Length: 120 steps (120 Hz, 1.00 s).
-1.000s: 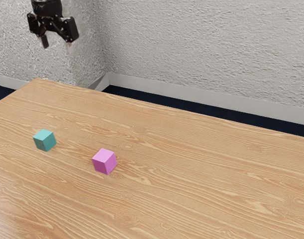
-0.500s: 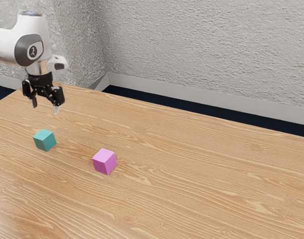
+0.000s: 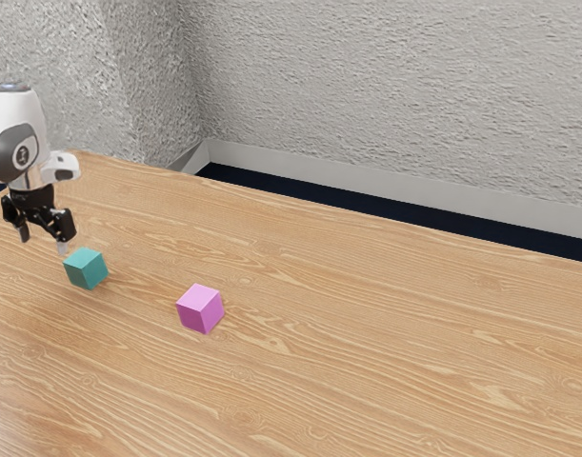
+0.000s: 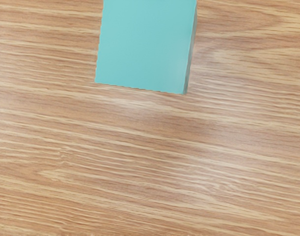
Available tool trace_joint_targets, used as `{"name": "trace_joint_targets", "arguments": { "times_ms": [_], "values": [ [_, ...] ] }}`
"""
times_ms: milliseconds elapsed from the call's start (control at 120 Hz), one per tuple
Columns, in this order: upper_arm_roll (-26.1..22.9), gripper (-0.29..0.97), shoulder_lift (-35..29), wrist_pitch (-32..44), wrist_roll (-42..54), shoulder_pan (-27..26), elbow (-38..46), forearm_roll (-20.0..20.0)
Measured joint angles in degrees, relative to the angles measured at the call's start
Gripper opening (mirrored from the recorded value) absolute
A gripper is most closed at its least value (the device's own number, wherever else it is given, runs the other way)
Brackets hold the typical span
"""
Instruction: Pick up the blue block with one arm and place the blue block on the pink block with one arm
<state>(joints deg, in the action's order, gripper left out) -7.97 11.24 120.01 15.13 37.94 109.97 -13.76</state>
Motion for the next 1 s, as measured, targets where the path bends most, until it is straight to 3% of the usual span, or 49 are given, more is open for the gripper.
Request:
{"name": "trace_joint_targets", "arguments": {
  "times_ms": [258,517,1000],
  "values": [
    [0.0,0.68,9.4,3.6,3.8,2.5,-5.3,-1.3],
    [-2.7,0.68,14.7,4.5,6.3,2.7,-10.8,-1.2],
    [-4.9,0.68,23.9,3.2,1.6,2.7,-17.2,-0.5]
  ]
}}
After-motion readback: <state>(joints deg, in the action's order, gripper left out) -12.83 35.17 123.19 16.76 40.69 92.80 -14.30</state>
